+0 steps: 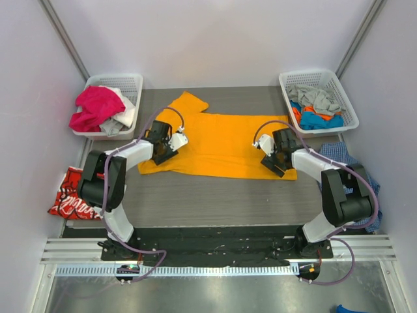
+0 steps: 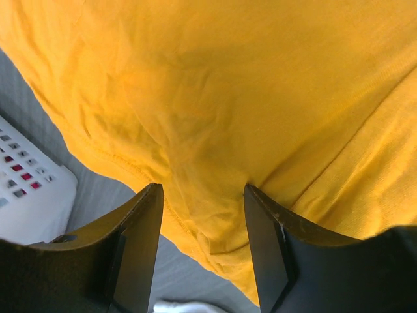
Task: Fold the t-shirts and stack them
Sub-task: Fold the flattened tshirt in 1/3 of the way
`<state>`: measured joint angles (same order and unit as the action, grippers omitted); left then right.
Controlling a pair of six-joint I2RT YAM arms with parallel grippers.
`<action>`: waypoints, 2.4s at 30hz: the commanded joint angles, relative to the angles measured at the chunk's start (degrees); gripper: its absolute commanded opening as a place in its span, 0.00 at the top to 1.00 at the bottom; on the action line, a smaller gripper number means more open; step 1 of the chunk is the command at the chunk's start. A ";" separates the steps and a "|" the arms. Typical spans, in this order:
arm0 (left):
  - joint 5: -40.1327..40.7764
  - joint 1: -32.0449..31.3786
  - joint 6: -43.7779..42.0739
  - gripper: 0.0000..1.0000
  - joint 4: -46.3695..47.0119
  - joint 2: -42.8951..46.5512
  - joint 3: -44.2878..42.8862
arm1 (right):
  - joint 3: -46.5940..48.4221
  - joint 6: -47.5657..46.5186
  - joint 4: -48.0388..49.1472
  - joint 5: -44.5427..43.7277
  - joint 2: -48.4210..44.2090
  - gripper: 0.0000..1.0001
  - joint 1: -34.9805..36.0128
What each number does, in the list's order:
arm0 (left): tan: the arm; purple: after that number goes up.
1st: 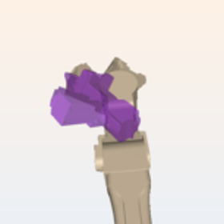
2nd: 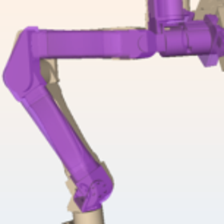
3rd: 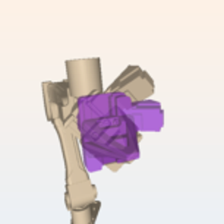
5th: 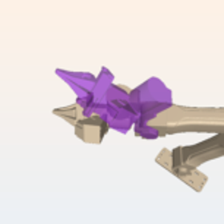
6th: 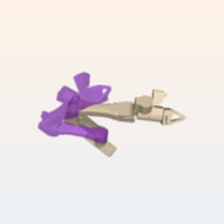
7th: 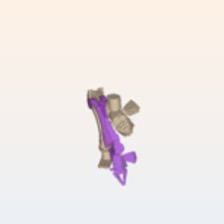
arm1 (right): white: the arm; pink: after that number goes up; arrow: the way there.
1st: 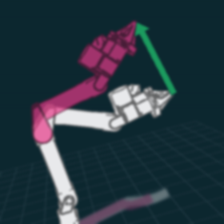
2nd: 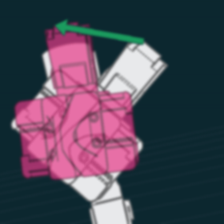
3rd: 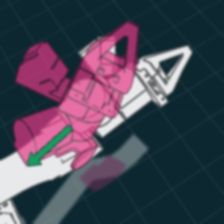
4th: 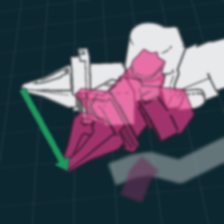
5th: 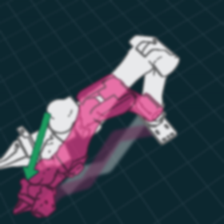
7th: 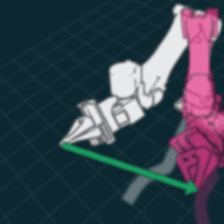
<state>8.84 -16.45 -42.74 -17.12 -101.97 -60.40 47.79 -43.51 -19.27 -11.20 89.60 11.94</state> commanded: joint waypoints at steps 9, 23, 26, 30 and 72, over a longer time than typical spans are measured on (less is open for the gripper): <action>3.90 -4.73 3.01 0.43 -8.45 5.11 8.19 | -5.77 -2.20 -10.09 3.29 -3.38 0.19 -0.17; 6.19 -10.97 8.02 0.42 -8.71 16.27 20.32 | -13.60 -0.18 -12.28 4.43 -14.45 0.18 2.99; 6.80 -11.94 8.64 0.42 -8.80 18.21 22.52 | -15.35 0.44 -12.81 4.17 -16.73 0.18 4.05; 7.33 -13.61 10.21 0.42 -8.98 21.28 24.80 | -17.46 1.76 -13.69 3.99 -20.07 0.18 5.45; 1.54 -8.35 12.76 0.31 -3.08 12.87 -6.69 | 4.47 15.63 -1.13 -1.81 -11.32 0.18 4.93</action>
<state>17.69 -30.24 -31.92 -22.46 -81.56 -54.46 43.16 -36.27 -29.56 -11.79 72.03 18.24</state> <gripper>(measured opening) 0.698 0.828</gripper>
